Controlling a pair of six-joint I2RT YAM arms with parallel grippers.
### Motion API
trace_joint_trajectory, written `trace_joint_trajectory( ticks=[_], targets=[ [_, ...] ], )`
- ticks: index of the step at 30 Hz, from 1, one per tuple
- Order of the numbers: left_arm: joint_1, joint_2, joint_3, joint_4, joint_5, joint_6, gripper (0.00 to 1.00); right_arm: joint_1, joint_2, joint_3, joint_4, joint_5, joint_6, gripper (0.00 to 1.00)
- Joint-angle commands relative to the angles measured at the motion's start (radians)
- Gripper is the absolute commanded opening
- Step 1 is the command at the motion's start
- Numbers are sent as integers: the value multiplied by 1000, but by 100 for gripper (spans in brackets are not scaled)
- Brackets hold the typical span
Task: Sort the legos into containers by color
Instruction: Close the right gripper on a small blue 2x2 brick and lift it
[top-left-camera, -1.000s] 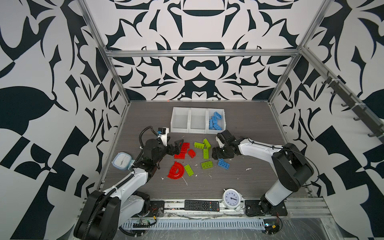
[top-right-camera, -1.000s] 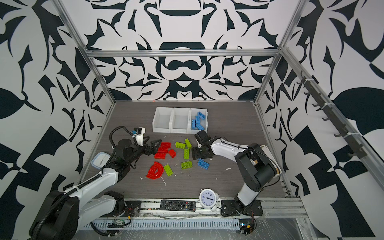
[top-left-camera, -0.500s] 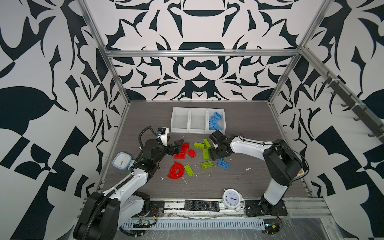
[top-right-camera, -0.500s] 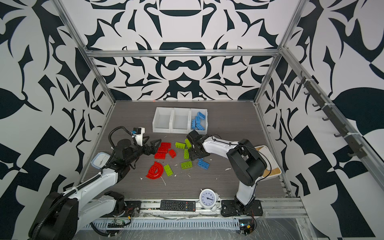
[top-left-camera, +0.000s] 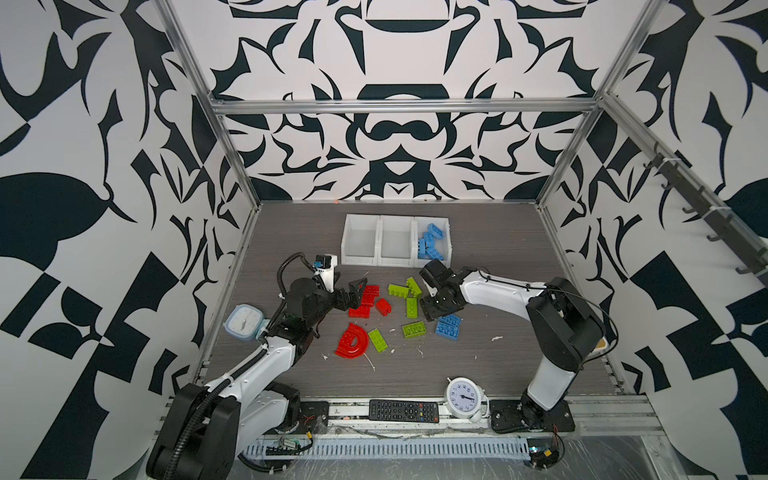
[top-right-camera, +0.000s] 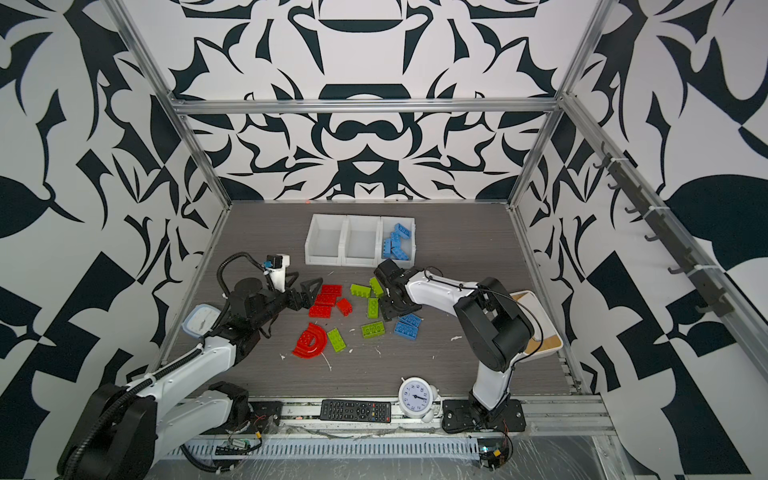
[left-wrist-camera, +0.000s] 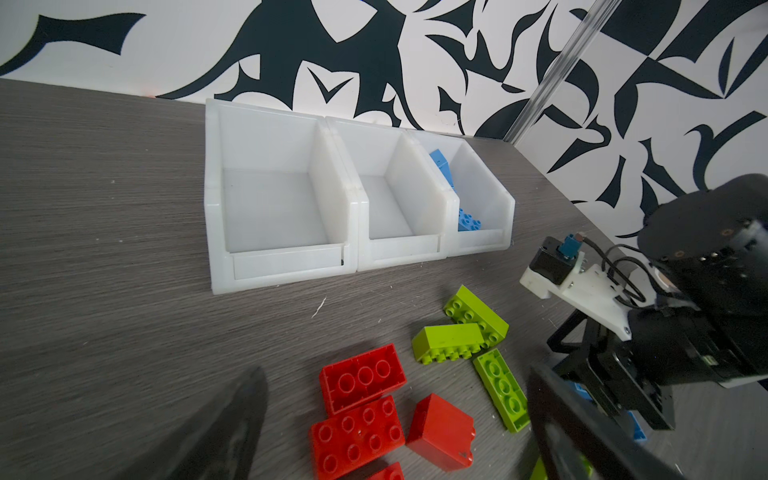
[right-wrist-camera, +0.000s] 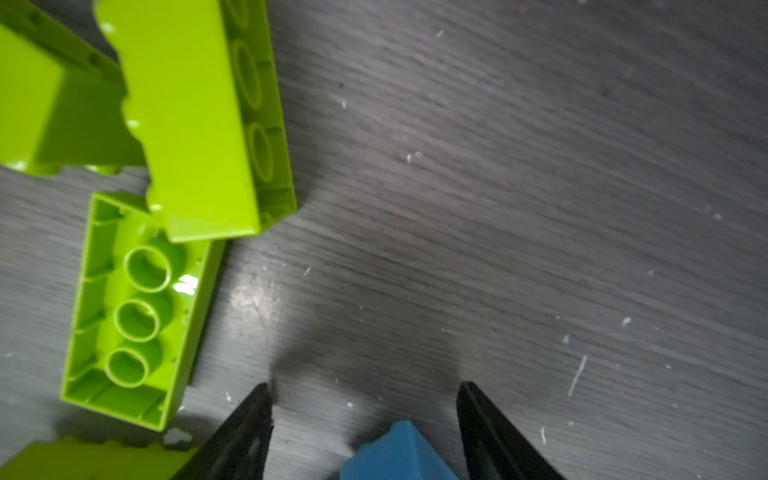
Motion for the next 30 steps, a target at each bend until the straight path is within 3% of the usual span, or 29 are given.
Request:
trace_joint_trajectory(
  ticks=[1, 17, 30],
  targets=[
    [-2, -8, 10, 15, 7, -3, 100, -5, -66, 43, -85, 14, -52, 73],
    [-2, -4, 10, 15, 10, -6, 100, -44, -72, 2, -112, -44, -150, 69],
    [-2, -4, 12, 16, 11, -4, 100, -82, -50, -34, -125, 23, -153, 66]
  ],
)
